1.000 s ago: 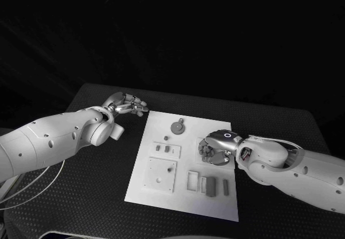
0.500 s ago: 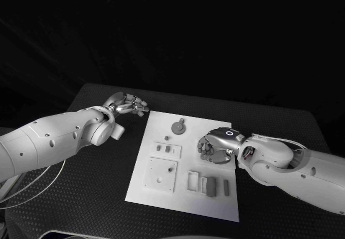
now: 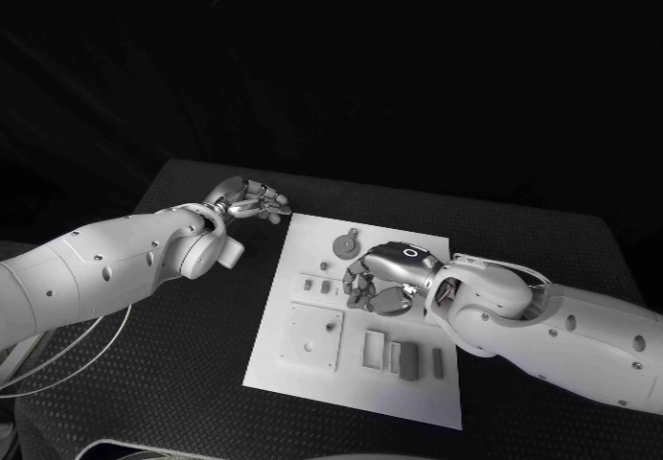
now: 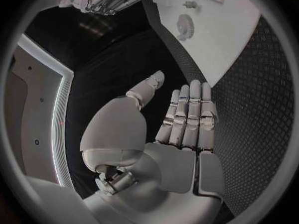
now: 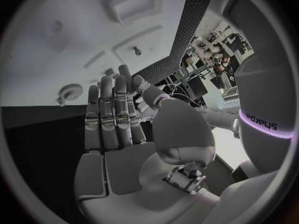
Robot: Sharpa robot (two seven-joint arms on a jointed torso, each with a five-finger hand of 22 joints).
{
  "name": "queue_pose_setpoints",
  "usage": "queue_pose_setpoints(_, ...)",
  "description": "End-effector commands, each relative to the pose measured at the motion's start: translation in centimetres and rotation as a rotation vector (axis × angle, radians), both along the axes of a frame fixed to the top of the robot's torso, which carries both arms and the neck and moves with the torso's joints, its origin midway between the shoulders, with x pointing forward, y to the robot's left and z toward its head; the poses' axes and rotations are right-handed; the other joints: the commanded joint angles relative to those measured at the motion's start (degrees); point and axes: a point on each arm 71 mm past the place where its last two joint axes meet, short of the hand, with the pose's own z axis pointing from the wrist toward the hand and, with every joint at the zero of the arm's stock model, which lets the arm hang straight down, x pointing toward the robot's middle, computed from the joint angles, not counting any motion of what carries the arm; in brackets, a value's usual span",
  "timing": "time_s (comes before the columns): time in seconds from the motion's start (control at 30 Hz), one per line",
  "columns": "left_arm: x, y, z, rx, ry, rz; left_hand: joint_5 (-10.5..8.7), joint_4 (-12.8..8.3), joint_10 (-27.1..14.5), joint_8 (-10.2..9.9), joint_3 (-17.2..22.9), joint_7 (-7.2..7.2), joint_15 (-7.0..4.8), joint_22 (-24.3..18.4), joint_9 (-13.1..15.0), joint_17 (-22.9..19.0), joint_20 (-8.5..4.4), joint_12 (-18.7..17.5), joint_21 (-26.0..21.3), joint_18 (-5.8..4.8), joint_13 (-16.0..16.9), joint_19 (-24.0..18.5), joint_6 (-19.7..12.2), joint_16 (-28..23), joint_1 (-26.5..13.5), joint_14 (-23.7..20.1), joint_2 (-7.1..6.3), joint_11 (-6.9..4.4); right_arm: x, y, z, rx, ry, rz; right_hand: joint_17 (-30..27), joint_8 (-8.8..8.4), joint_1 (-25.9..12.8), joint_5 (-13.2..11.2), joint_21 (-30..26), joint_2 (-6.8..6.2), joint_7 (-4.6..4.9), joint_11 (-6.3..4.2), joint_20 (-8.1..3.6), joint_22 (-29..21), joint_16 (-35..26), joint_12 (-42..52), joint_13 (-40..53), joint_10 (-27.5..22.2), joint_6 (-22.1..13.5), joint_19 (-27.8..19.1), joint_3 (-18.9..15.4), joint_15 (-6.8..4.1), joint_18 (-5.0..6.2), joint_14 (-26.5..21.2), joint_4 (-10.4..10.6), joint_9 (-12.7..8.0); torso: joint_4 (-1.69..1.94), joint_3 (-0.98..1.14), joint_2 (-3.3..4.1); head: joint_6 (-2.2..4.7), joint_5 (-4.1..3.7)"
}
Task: Assemble the parts on the task board
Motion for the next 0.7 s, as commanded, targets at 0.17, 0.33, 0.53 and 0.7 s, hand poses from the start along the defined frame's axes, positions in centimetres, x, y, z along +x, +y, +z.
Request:
queue_pose_setpoints(0.17,0.0,-0.5,0.1,-0.011,-0.002,-0.016,0.31,0.0,0.0,0.4,-0.3,-0.13,0.2,-0.1,-0.1,0.1,-0.1,0.3,-0.2,0.09,-0.1,-0.5,0.0,-0.4,-0.2,-0.3,0.49,-0.11,-1.3,3.5,-0.5,0.027,-0.008,0.111,0.2,-0.05,0.1,0.0,-0.2,0.75,0.04,0.09,-0.02,1.0,0.1,0.0,0.1,0.1,0.2,0.3,-0.5,-0.06,0.52,0.1,0.0,0.1,0.32,0.02,-0.01,0.01,0.81)
queue_pose_setpoints(0.33,0.0,-0.7,0.1,-0.012,-0.001,-0.019,0.29,0.0,0.0,0.4,-0.4,-0.13,0.2,-0.1,-0.1,0.2,-0.09,0.3,-0.2,0.1,-0.1,-0.5,0.0,-0.4,-0.2,-0.3,0.45,-0.11,-1.8,4.7,-1.0,0.02,0.007,0.142,0.2,-0.06,0.2,0.0,-0.2,0.74,0.05,0.1,-0.02,1.0,0.1,-0.1,0.2,0.0,0.2,0.3,-0.5,-0.05,0.53,0.1,0.0,0.1,0.47,0.04,-0.08,-0.1,1.35)
queue_pose_setpoints(0.53,0.0,-0.6,0.1,-0.012,-0.002,-0.018,0.26,0.0,0.0,0.4,-0.4,-0.12,0.21,-0.1,-0.1,0.2,-0.08,0.3,-0.2,0.1,-0.2,-0.5,0.0,-0.4,-0.3,-0.3,0.44,-0.1,-2.2,5.3,-2.4,-0.011,0.021,0.162,0.2,-0.07,0.2,0.0,-0.3,0.77,0.05,0.1,-0.03,1.0,0.1,-0.1,0.2,0.0,0.2,0.3,-0.5,-0.05,0.54,0.1,0.0,0.1,0.39,-0.04,-0.08,-0.33,1.8)
queue_pose_setpoints(0.7,0.0,-0.8,0.1,-0.013,-0.001,-0.023,0.24,0.1,0.0,0.4,-0.4,-0.12,0.21,-0.1,-0.1,0.2,-0.08,0.3,-0.2,0.1,-0.2,-0.5,0.0,-0.5,-0.3,-0.3,0.44,-0.1,-3.1,6.4,-4.0,-0.028,0.047,0.185,0.3,-0.08,0.3,0.0,-0.3,0.82,0.06,0.1,-0.02,1.0,0.1,-0.1,0.3,0.0,0.2,0.3,-0.5,-0.05,0.54,0.1,0.0,0.1,0.47,0.11,-0.02,-0.46,2.39)
